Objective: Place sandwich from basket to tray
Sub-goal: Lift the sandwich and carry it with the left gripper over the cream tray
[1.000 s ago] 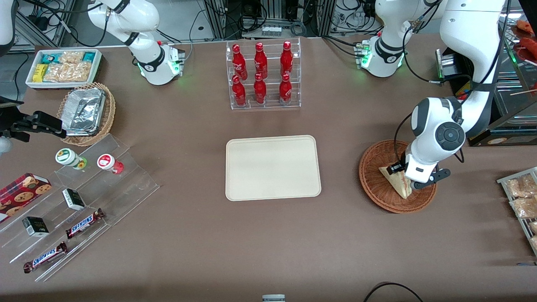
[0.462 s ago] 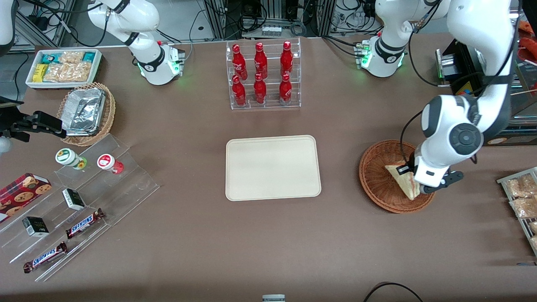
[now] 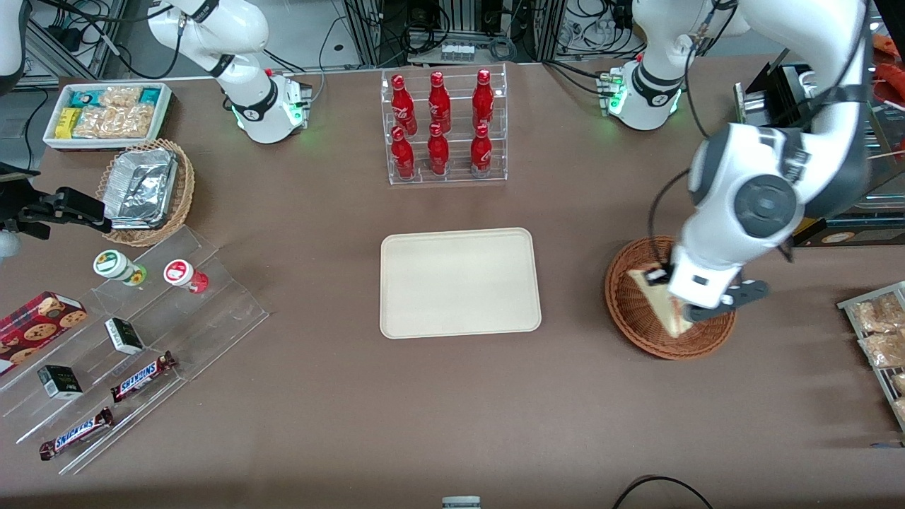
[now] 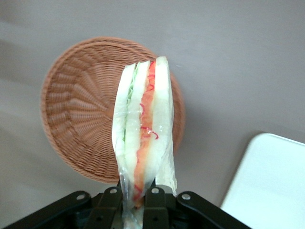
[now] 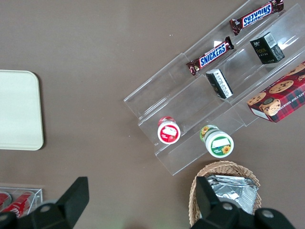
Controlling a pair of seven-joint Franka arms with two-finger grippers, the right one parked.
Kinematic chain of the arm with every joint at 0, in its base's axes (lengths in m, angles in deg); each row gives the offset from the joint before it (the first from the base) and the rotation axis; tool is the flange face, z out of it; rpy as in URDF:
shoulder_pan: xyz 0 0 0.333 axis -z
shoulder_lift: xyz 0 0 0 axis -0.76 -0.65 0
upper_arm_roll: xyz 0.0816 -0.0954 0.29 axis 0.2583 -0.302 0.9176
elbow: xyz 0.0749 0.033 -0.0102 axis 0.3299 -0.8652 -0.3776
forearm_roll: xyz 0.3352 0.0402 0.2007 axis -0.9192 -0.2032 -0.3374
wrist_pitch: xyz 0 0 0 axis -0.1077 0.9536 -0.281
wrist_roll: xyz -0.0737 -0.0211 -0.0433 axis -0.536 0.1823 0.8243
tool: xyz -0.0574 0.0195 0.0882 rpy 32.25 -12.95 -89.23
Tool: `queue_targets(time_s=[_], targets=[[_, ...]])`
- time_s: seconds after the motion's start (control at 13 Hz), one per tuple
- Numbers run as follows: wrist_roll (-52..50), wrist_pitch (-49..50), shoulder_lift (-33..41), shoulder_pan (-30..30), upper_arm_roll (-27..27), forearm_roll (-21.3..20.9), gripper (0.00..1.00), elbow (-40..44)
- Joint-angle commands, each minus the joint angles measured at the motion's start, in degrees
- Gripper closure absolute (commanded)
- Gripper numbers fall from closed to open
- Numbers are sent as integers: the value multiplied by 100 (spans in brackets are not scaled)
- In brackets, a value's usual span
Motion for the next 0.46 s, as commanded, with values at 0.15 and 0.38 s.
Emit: queue_targets(time_s=[0.15, 0.38], targets=[[-582, 152, -602, 937, 47, -3, 100, 913], [-801, 134, -1348, 1543, 47, 6, 100, 1581]])
